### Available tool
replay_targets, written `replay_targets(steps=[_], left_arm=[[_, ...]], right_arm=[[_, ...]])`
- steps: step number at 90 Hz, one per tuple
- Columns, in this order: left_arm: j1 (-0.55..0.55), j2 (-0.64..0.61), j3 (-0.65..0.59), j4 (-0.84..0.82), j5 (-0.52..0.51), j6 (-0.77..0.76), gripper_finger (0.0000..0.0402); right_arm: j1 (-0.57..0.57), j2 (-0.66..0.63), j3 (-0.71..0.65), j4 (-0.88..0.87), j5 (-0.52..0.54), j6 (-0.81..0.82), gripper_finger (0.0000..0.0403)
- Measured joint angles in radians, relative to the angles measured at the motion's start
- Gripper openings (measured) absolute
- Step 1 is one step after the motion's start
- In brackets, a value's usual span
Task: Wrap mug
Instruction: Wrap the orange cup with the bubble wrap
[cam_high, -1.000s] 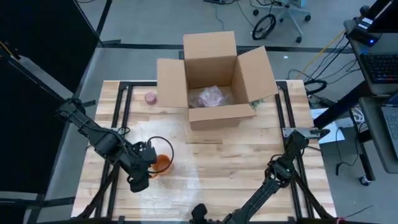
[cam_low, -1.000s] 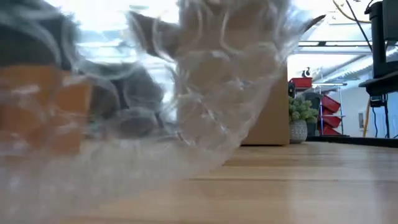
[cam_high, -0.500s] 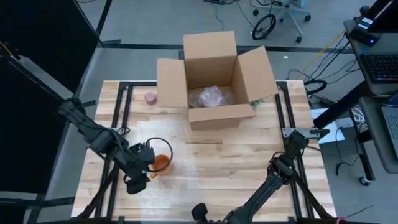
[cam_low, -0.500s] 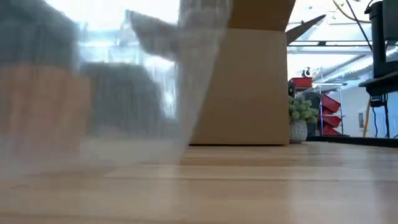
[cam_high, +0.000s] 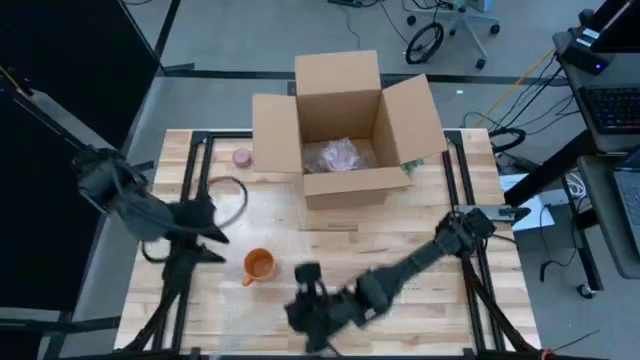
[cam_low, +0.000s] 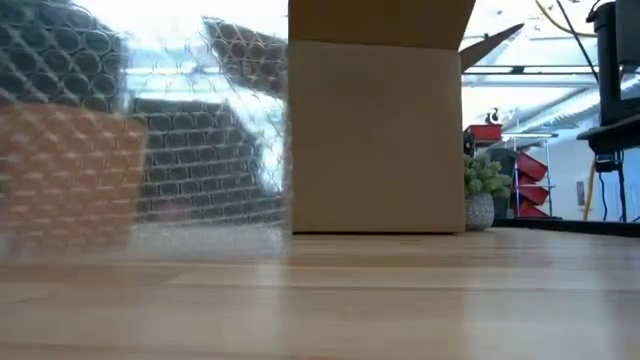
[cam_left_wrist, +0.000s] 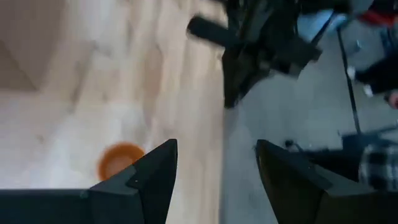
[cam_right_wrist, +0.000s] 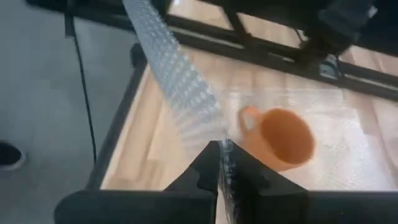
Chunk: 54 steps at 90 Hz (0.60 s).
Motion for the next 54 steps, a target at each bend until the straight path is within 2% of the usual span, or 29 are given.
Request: replay_targets(steps=[19,54], left_arm=[[0.0,-0.037,0.002,-0.001,-0.146,0.005,0.0205],[0.023,-0.002,-0.011,-0.051,-0.196,0.004,0.0205]], right_arm=[[-0.157,-0.011,0.0,-0.004,-0.114,0.061,0.0],[-0.371,-0.009,0.0,-0.05,-0.122,0.056,0.0]])
